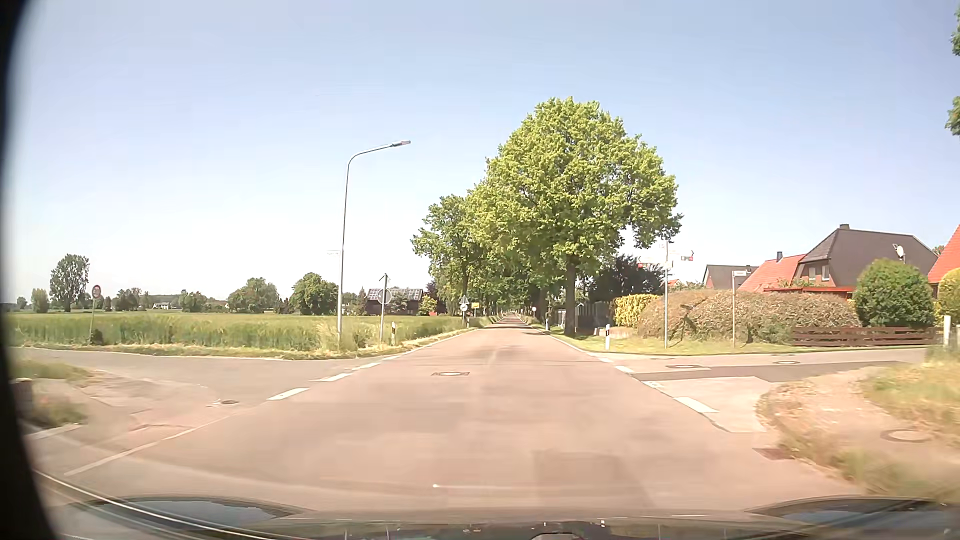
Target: Follow the waypoints while adhering to traffic rules and regulations
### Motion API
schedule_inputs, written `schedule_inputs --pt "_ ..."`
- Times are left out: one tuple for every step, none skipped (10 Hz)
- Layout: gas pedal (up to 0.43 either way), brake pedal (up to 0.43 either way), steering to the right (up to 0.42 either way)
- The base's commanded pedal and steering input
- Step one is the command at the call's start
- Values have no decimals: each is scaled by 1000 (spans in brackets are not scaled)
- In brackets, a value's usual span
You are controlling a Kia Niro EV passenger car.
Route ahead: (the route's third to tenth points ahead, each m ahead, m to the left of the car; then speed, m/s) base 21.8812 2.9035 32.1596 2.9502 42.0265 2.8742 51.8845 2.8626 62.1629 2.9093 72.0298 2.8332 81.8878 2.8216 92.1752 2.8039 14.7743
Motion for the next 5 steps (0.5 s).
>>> schedule_inputs --pt "189 0 12" --pt "189 0 12" --pt "189 0 12" --pt "189 0 12" --pt "189 0 10"
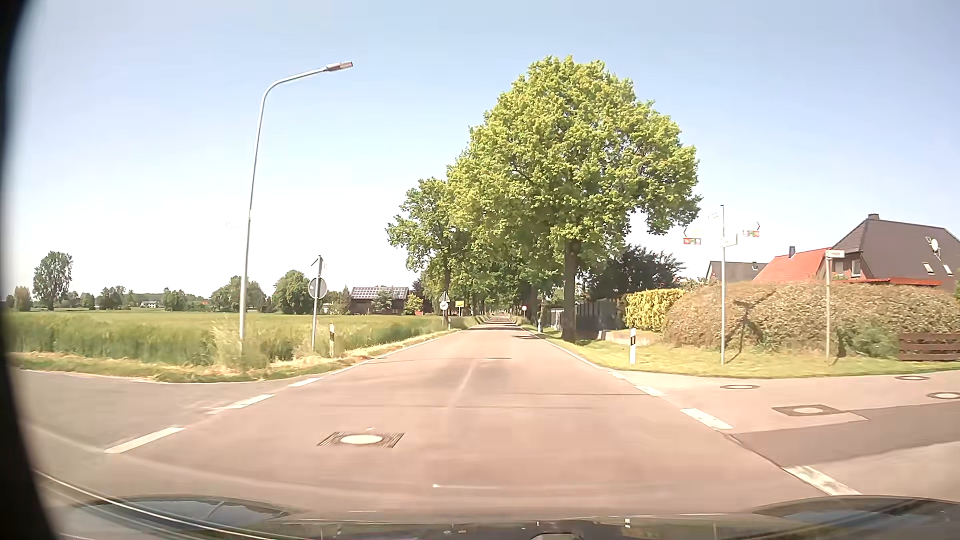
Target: Follow the waypoints while adhering to traffic rules and regulations
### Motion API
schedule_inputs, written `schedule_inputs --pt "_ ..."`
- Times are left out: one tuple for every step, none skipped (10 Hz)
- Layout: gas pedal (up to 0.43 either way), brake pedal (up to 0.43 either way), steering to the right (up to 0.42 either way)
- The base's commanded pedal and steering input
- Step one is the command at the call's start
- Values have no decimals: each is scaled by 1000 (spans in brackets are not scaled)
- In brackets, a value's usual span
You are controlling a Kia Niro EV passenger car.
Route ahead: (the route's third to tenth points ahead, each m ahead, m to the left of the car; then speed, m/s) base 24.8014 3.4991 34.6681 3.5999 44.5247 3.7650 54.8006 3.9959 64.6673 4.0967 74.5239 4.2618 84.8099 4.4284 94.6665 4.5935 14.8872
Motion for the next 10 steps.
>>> schedule_inputs --pt "177 0 9" --pt "177 0 8" --pt "177 0 5" --pt "177 0 4" --pt "177 0 2" --pt "177 0 -3" --pt "177 0 -9" --pt "177 0 -9" --pt "177 0 -9" --pt "177 0 -9"
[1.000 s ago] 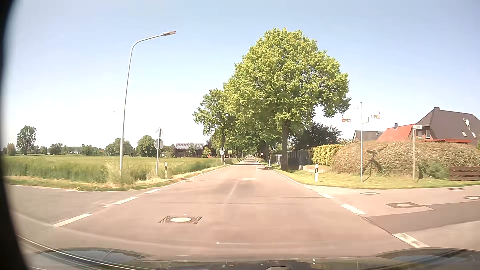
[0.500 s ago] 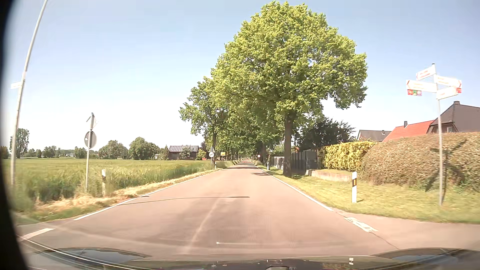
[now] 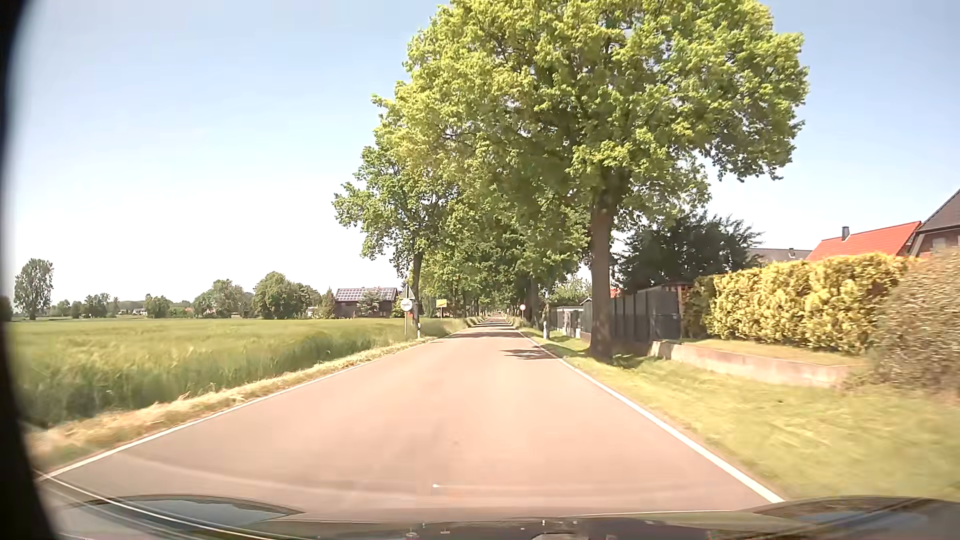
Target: Follow the waypoints while adhering to traffic rules and regulations
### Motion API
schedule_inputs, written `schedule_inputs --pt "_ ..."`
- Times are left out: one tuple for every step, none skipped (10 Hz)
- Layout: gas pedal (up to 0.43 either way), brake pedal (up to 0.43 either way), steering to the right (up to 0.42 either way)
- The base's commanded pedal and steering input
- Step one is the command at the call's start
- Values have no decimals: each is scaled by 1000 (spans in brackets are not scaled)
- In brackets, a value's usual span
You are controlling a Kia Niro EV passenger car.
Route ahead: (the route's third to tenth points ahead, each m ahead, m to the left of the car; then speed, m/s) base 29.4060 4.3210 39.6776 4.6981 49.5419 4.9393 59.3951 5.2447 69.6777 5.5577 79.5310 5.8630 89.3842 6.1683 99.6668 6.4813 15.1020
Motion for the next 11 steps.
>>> schedule_inputs --pt "177 0 -9" --pt "177 0 -9" --pt "177 0 -8" --pt "177 0 -8" --pt "177 0 -8" --pt "177 0 -7" --pt "177 0 -7" --pt "177 0 -6" --pt "189 0 -7" --pt "189 0 -7" --pt "189 0 -5"
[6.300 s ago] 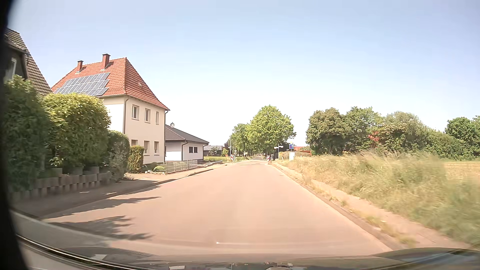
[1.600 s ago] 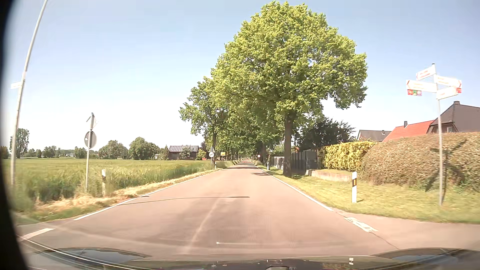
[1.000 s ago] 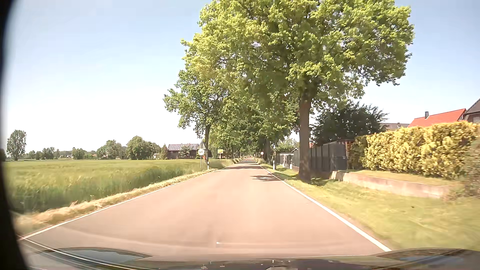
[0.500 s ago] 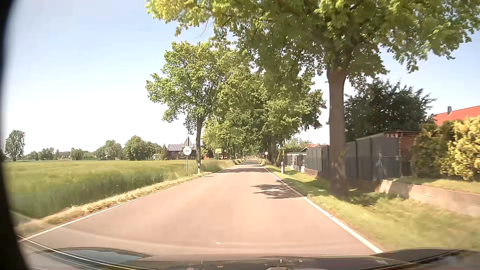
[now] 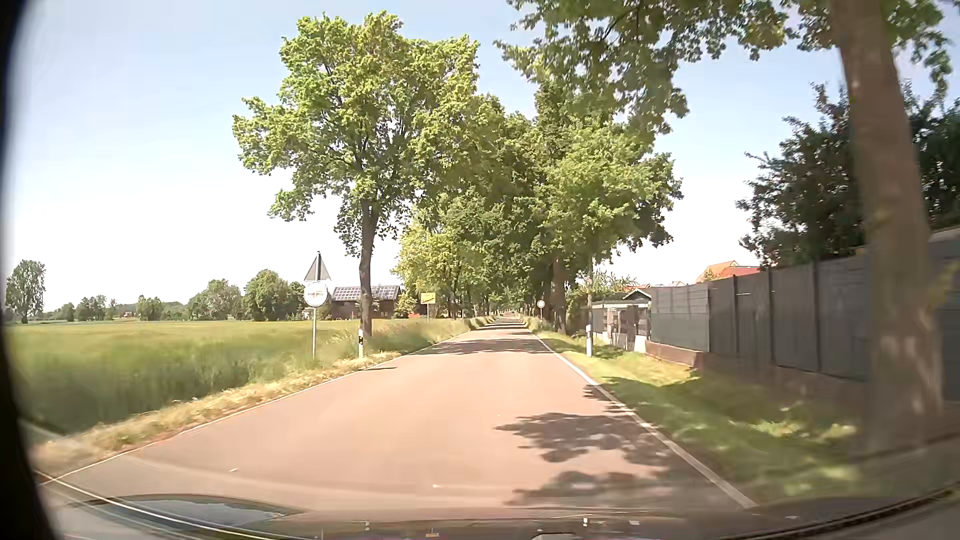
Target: Follow the waypoints while adhering to traffic rules and regulations
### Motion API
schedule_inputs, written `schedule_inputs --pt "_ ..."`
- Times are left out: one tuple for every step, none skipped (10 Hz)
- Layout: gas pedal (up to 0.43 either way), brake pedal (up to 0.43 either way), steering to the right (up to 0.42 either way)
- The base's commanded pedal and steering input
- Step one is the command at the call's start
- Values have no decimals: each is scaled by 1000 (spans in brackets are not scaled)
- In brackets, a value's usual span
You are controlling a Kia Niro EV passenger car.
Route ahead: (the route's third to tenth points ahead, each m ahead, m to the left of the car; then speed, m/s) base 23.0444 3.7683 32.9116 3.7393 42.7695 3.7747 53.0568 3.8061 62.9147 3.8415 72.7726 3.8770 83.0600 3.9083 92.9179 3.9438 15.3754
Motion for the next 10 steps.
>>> schedule_inputs --pt "177 0 -3" --pt "177 0 -3" --pt "177 0 -3" --pt "177 0 -3" --pt "177 0 -3" --pt "177 0 -3" --pt "177 0 -3" --pt "177 0 -2" --pt "177 0 -2" --pt "177 0 -2"
